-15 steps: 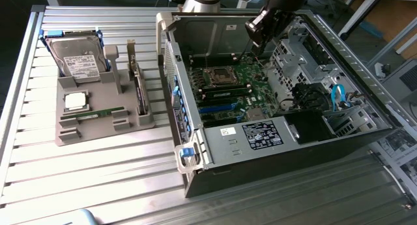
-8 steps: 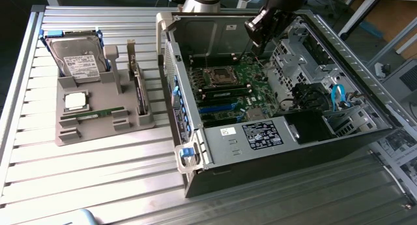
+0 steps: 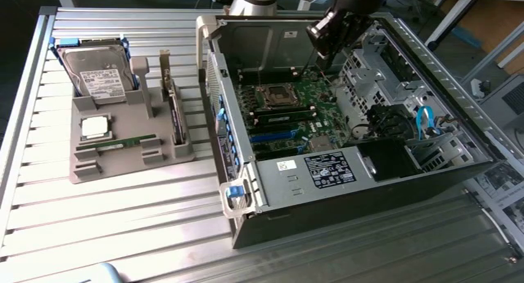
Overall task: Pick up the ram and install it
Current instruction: 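Press down the ram until it locks into place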
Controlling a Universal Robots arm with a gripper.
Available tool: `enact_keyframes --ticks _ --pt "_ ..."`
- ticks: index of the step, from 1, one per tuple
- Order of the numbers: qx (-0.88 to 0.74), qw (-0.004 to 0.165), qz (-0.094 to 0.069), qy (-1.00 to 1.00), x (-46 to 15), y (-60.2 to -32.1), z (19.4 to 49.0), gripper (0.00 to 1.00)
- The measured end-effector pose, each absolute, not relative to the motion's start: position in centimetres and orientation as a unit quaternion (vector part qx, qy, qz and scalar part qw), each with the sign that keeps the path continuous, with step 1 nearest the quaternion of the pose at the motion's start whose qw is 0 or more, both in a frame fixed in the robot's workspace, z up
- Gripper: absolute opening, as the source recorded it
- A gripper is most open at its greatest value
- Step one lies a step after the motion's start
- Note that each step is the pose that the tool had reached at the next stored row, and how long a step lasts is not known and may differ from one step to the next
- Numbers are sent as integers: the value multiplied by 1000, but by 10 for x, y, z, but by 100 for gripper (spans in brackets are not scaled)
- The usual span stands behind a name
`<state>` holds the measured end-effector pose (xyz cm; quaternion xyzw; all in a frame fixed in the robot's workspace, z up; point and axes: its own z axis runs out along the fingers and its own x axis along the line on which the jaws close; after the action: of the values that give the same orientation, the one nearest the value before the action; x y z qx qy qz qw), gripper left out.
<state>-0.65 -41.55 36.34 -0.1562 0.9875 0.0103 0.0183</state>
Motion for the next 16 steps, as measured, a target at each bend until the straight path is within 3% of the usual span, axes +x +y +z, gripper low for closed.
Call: enact_keyframes --ticks 16 --pt "-115 19 10 993 -7 -416 363 11"
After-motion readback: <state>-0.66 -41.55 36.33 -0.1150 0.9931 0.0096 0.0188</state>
